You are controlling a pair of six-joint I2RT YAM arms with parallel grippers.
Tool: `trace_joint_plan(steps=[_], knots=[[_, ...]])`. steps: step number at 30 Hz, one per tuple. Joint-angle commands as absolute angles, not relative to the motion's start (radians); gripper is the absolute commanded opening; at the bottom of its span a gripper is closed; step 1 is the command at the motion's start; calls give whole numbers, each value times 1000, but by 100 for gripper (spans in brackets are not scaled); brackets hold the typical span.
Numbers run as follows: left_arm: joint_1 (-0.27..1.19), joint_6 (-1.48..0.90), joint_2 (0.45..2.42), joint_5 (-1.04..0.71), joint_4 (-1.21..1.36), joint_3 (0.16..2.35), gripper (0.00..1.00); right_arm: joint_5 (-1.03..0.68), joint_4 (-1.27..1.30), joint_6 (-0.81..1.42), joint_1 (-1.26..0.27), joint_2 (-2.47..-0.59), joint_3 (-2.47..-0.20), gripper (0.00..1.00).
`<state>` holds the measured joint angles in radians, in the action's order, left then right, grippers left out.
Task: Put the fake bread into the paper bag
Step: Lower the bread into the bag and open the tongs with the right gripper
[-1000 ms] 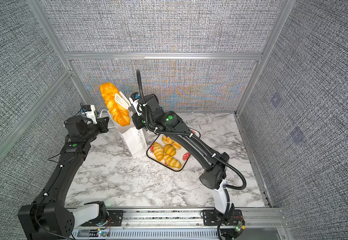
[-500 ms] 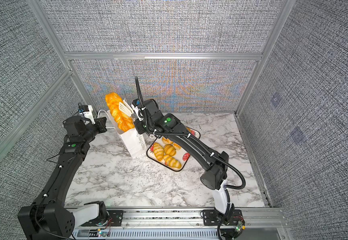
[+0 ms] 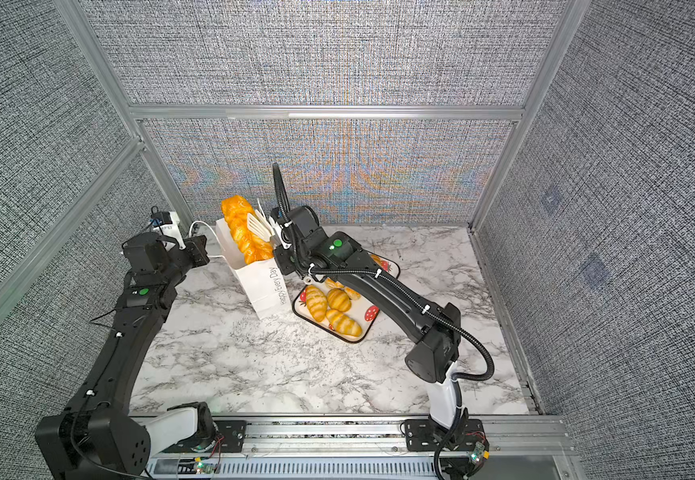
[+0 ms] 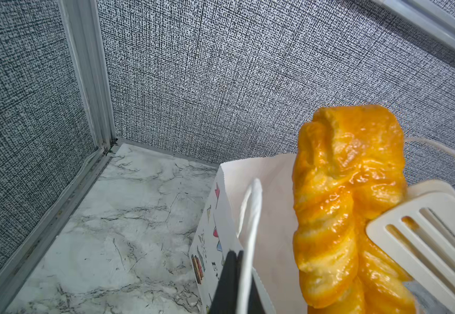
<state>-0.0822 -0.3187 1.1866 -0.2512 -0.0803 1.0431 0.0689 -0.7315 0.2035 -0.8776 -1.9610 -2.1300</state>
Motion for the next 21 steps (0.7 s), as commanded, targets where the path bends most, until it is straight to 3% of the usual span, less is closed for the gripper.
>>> trace_joint_plan(steps=[1,13,21], knots=[[-84,-319,1192,-280,-52,1043,0,56,-715,228,-881,-1976,-2150,22],[-84,-325,1194,-295,-41,1039,0,48,-750,243,-887,-2005,-2168,23],[-84,-326,1196,-297,-41,1039,0,61,-757,241,-888,-1998,-2154,42]])
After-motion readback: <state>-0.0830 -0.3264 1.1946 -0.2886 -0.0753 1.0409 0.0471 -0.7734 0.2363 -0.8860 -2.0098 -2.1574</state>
